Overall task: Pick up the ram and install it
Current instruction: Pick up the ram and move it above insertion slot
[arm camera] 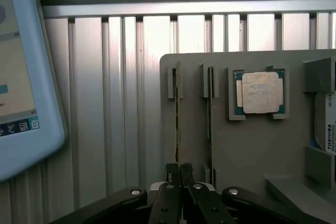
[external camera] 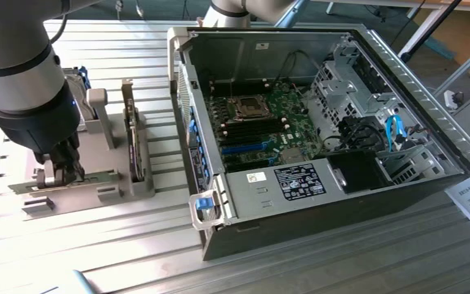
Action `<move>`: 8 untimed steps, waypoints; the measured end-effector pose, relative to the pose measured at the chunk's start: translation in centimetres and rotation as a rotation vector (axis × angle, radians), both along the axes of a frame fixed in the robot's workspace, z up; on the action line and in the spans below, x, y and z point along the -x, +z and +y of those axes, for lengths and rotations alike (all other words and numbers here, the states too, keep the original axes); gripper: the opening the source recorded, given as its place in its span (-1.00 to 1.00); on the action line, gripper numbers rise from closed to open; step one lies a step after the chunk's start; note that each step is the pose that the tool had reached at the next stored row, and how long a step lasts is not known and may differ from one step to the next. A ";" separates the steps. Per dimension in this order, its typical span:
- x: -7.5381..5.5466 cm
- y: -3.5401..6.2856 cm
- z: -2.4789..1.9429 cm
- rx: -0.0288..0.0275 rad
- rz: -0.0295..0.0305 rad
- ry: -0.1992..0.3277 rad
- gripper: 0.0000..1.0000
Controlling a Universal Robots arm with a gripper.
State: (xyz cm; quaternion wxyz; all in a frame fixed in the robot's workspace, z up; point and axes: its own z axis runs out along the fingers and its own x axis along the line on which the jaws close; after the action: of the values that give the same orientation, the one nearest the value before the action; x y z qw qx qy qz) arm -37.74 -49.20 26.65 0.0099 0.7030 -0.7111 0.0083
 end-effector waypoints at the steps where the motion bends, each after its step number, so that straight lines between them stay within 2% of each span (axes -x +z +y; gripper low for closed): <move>1: 0.0 0.15 0.00 0.0000 0.0000 0.000 -0.76; 8: 0.0 1.54 0.00 -0.0001 -0.0001 0.000 -0.76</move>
State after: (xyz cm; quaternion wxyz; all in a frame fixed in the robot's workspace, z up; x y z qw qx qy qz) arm -37.74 -49.20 28.18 0.0098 0.7030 -0.7111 0.0083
